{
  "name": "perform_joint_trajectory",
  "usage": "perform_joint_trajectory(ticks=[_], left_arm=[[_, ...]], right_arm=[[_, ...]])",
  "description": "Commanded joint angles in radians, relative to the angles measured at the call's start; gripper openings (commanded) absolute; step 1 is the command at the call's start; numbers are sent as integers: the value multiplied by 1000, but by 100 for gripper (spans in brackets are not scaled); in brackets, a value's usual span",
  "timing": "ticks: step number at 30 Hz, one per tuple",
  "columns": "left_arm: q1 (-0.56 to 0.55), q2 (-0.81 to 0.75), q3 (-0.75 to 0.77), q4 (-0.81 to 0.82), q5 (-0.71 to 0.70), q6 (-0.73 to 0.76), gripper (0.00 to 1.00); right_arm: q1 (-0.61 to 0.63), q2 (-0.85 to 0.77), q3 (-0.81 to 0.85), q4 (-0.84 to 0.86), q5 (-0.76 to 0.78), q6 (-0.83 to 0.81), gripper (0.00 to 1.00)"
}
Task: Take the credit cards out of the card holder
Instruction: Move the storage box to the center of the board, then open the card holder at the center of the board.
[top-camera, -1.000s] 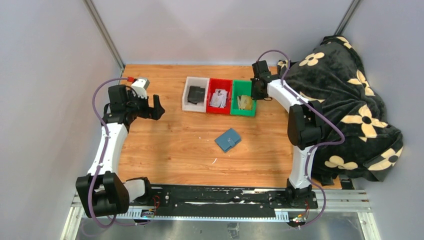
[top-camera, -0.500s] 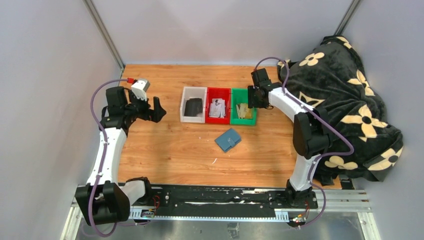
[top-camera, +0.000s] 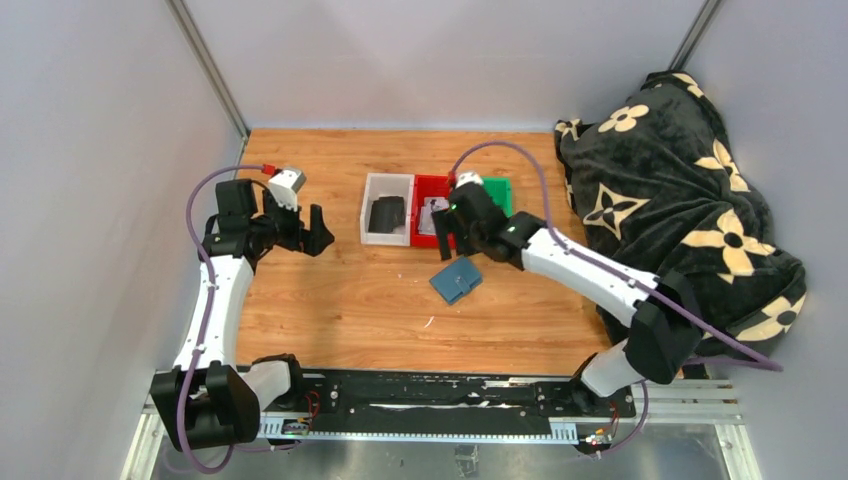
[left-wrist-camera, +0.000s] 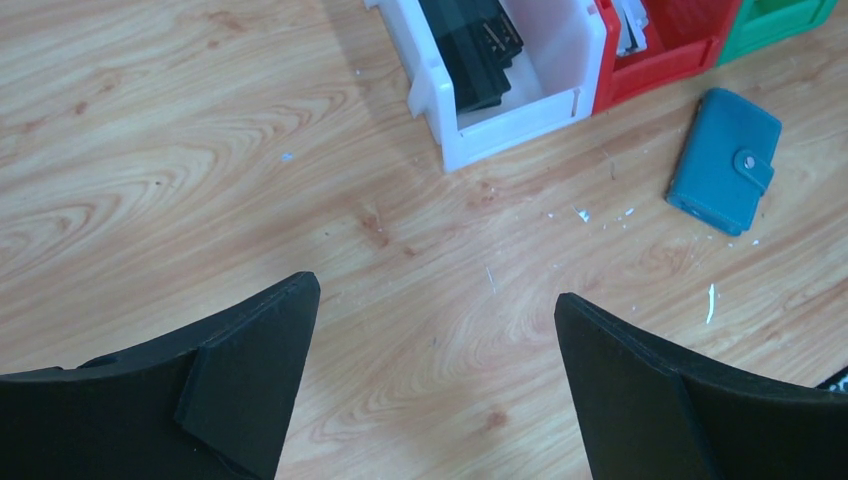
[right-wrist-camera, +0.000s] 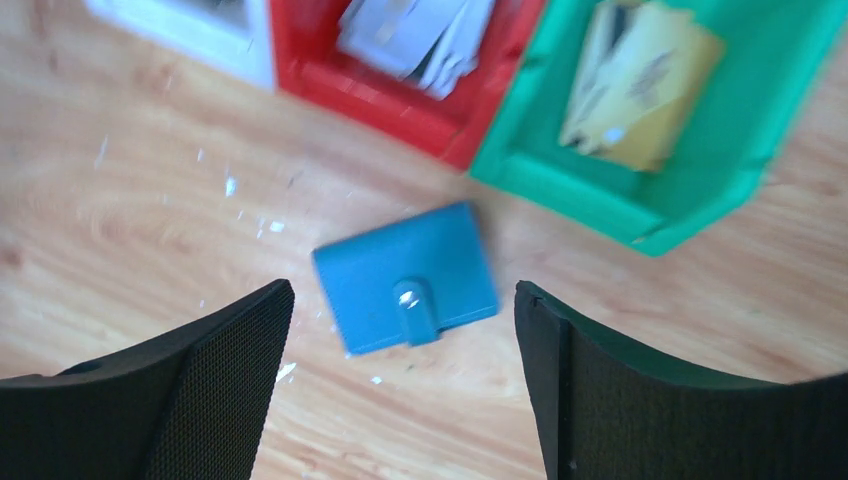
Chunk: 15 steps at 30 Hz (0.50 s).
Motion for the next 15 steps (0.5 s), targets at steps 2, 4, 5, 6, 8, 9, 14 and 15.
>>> perform_joint_trajectory(ticks=[2, 4, 5, 6, 8, 9, 14, 15], left_arm=[[2, -17, 30, -72, 14, 38, 100], [2, -22, 39, -91, 17, 45, 100], [2, -25, 41, -101, 18, 47, 100], [1, -30, 43, -110, 20, 52, 100], [2, -43, 45, -121, 22, 57, 100], [2, -49, 47, -128, 21, 57, 100], [2, -84, 54, -154, 18, 63, 100], [1, -91, 54, -157, 17, 63, 100]], right_arm=[[139, 140, -71, 14, -8, 79, 86], [171, 218, -52, 16, 4, 73, 88], [183, 237, -43, 21, 10, 65, 88], [189, 264, -33, 27, 14, 57, 88], [195, 321, -15, 37, 5, 43, 88], [199, 338, -7, 40, 6, 37, 88], [252, 369, -25, 71, -32, 11, 84], [269, 361, -39, 93, -63, 0, 81]])
